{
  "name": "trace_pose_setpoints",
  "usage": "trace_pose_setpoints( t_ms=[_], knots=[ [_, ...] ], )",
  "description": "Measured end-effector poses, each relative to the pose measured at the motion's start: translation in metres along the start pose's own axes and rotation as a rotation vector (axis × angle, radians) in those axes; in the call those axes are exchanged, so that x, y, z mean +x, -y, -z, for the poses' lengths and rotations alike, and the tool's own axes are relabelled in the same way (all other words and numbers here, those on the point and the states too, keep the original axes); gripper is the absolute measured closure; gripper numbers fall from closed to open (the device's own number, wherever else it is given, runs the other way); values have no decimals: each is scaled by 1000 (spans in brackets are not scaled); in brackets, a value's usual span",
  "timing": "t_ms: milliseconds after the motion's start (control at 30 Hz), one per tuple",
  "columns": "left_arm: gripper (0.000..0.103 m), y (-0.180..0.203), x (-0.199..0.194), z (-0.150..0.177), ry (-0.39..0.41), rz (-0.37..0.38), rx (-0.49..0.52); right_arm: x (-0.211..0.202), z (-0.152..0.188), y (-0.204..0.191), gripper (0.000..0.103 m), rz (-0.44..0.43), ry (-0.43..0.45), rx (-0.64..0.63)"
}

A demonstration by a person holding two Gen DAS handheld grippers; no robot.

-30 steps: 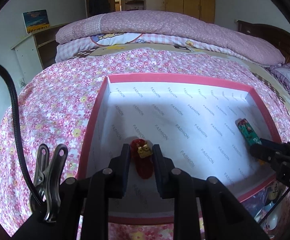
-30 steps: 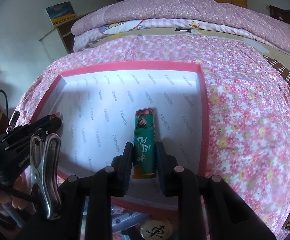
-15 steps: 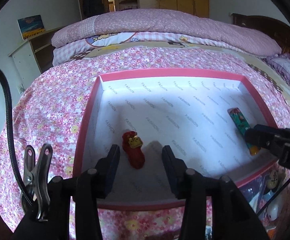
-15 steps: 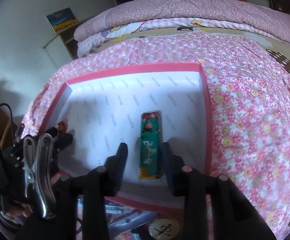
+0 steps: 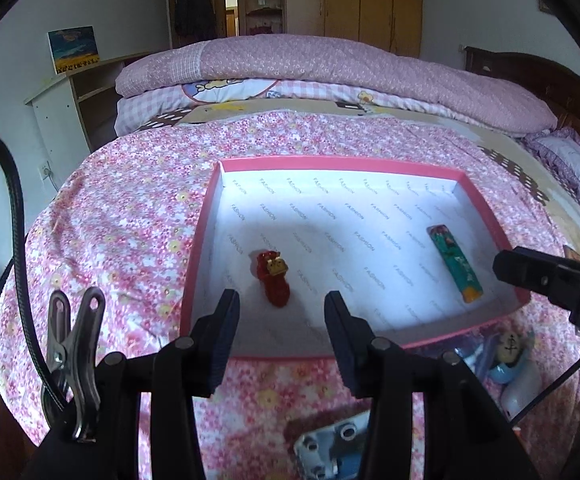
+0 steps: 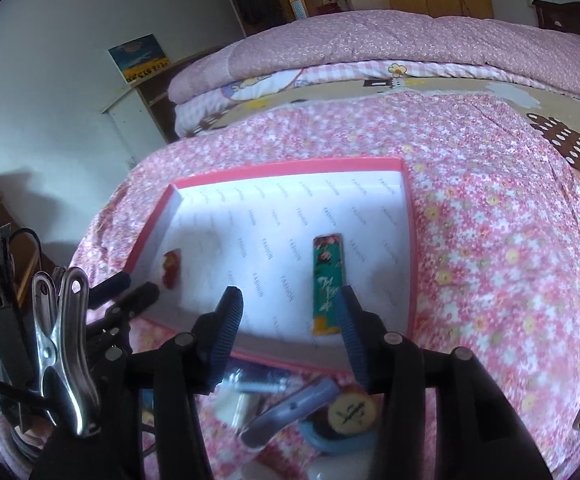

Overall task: Organize rigid objects
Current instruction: 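Lift both grippers out of the box and move back over the remaining objects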

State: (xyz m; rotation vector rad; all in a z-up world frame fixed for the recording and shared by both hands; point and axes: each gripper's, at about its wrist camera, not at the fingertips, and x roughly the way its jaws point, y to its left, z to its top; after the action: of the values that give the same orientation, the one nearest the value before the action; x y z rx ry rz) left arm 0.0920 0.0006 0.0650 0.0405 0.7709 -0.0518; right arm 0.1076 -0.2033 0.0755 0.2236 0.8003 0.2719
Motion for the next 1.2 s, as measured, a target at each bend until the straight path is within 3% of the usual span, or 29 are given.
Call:
trace_pose_setpoints(
  t_ms=[367,1200],
  knots=[
    [56,-1,-27,24,-15,40,-22,-28,28,-14,54,-27,-11,-28],
    [56,1,-43,61,-86,108,-36,-42,78,-16,54,-78,-69,-21]
  ],
)
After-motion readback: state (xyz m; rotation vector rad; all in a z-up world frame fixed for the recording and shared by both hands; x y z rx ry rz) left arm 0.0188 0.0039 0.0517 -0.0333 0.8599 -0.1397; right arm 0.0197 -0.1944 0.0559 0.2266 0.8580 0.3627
